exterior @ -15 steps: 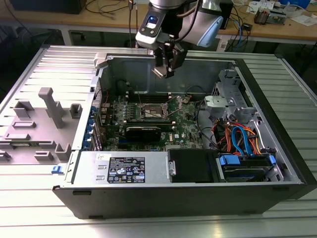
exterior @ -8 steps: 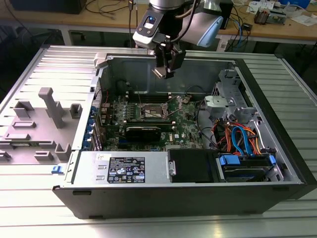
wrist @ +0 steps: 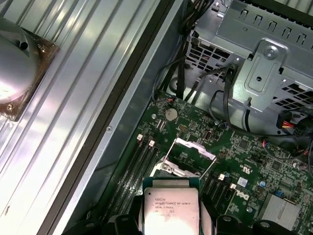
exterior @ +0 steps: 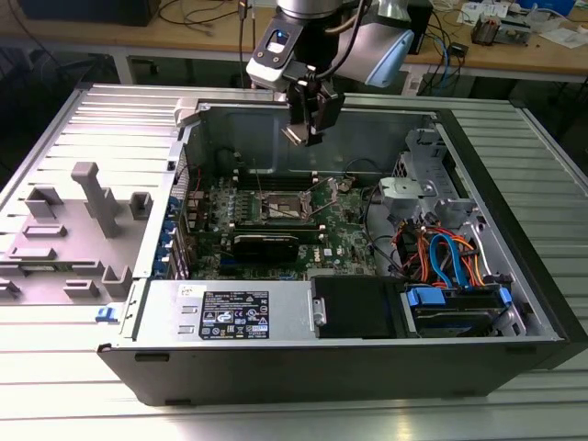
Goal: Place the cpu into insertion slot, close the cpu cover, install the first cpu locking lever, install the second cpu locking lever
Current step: 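Place the cpu into insertion slot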
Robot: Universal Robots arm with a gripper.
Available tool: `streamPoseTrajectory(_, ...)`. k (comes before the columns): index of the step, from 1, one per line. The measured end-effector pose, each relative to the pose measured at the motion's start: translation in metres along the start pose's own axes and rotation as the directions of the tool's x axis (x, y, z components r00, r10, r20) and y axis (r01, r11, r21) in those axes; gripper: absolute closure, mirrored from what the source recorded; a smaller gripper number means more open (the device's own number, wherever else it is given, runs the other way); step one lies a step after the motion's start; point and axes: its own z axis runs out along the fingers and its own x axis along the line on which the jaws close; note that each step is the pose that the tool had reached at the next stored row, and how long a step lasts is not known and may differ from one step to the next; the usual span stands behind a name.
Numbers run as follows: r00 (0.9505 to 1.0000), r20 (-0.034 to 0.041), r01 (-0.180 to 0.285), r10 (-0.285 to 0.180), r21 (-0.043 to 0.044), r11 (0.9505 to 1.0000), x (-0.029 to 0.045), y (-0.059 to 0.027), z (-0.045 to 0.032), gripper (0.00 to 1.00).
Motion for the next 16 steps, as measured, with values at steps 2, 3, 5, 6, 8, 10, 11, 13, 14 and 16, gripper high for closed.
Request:
streamPoseTrajectory(2,0.9996,0.0019,-0.028,0.028,0.0009,0.9996,0.0000,0.0000,0.0006,0.45)
streamPoseTrajectory(3,0.9991,0.0029,-0.041,0.041,0.0011,0.9991,0.0000,0.0000,0.0009,0.45)
streamPoseTrajectory(5,0.9969,0.0055,-0.078,0.078,0.0008,0.9969,0.0000,-0.0001,0.0021,0.45)
streamPoseTrajectory(6,0.9955,0.0068,-0.095,0.095,0.0008,0.9955,-0.0001,-0.0002,0.0026,0.45)
streamPoseTrajectory(8,0.9919,0.0092,-0.127,0.127,0.0004,0.9919,-0.0001,-0.0003,0.0036,0.45)
streamPoseTrajectory(10,0.9866,0.0117,-0.163,0.163,0.0000,0.9866,-0.0001,-0.0004,0.0049,0.45)
streamPoseTrajectory(11,0.9852,0.0122,-0.171,0.171,0.0004,0.9853,-0.0001,-0.0005,0.0055,0.45)
streamPoseTrajectory(13,0.9821,0.0134,-0.188,0.188,0.0012,0.9822,0.0000,-0.0009,0.0072,0.45)
streamPoseTrajectory(14,0.9810,0.0138,-0.194,0.193,0.0014,0.9811,0.0000,-0.0011,0.0080,0.45)
streamPoseTrajectory(16,0.9773,0.0153,-0.211,0.211,0.0007,0.9774,0.0001,-0.0014,0.0099,0.45)
